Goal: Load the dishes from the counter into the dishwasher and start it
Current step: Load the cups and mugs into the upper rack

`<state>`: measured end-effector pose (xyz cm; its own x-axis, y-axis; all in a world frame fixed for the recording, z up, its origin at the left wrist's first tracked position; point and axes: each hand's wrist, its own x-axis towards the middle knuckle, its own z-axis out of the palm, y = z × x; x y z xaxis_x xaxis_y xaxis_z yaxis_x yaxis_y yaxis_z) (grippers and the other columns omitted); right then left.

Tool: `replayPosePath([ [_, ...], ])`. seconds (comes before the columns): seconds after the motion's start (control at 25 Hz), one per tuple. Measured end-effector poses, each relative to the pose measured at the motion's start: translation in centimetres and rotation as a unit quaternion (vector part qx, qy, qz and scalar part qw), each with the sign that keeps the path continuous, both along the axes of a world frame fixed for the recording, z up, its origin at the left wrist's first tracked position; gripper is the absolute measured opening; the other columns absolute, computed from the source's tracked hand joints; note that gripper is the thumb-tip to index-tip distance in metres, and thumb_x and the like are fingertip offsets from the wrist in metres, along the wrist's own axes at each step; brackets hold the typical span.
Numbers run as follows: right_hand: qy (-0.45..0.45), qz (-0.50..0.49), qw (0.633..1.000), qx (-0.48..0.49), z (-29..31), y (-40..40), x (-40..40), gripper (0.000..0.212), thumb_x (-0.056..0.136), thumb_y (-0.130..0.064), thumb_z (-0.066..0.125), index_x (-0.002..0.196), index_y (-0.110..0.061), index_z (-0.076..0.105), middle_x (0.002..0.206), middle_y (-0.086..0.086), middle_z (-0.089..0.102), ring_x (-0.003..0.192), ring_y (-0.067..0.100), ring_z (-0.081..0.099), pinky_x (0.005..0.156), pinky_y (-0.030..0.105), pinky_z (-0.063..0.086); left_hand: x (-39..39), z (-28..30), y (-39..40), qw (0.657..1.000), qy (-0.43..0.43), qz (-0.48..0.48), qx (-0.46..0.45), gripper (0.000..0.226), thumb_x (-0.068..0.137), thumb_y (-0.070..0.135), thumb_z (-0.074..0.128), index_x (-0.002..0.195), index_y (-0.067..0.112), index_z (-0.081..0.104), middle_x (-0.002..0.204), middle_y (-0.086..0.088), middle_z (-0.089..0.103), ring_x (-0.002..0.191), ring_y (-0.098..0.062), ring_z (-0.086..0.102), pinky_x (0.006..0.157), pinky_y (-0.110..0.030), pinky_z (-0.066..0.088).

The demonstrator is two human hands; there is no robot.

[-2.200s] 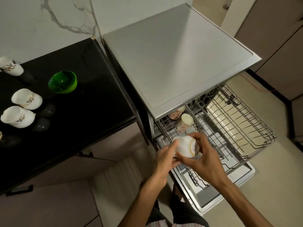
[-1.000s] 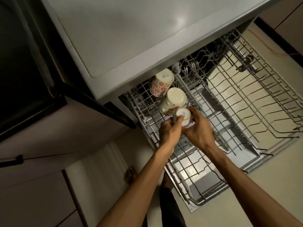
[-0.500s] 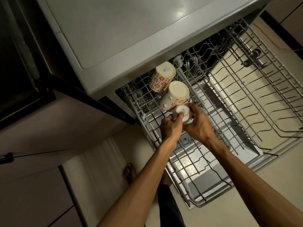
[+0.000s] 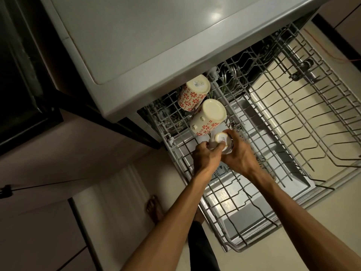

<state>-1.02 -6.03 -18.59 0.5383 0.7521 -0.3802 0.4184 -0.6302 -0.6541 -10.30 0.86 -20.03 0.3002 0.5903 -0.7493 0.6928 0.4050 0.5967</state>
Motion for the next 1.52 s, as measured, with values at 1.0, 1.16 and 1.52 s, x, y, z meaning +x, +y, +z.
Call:
replayPosePath([
  [1.0,0.014,-0.034,0.999,0.001,4.3,-1.5,-1.1,0.065,0.088,-0.032,0.068,0.145,-0.018,0.039,0.146,0.005,0.047,0.123,0.015,0.050,0.093,0.027,0.042,-3.7,6.7,-0.1,0.990,-0.133,0.022,0.035,0.043,0.094,0.037,0.059,0.134,0.022,0.052,0.143,-0.005,0.051,0.129,-0.014,0.048,0.090,-0.016,0.049],
  [1.16,-0.001,-0.069,0.995,0.073,9.0,-1.6,-2.2,0.053,0.088,-0.038,0.064,0.136,-0.020,0.051,0.138,0.000,0.056,0.125,0.015,0.052,0.099,0.030,0.043,-7.0,10.7,-0.7,0.982,-0.166,0.051,0.071,0.039,0.093,0.036,0.061,0.129,0.021,0.058,0.132,-0.001,0.059,0.119,-0.008,0.056,0.083,-0.007,0.050],
  [1.52,0.047,-0.001,0.969,0.242,20.5,4.5,-9.2,0.023,0.089,-0.030,0.070,0.111,-0.026,0.067,0.108,-0.019,0.068,0.106,0.003,0.064,0.080,0.018,0.053,-16.3,19.6,1.7,0.944,-0.196,0.199,0.174,0.020,0.091,0.024,0.064,0.110,0.029,0.069,0.105,0.021,0.070,0.103,0.007,0.063,0.084,-0.009,0.048],
])
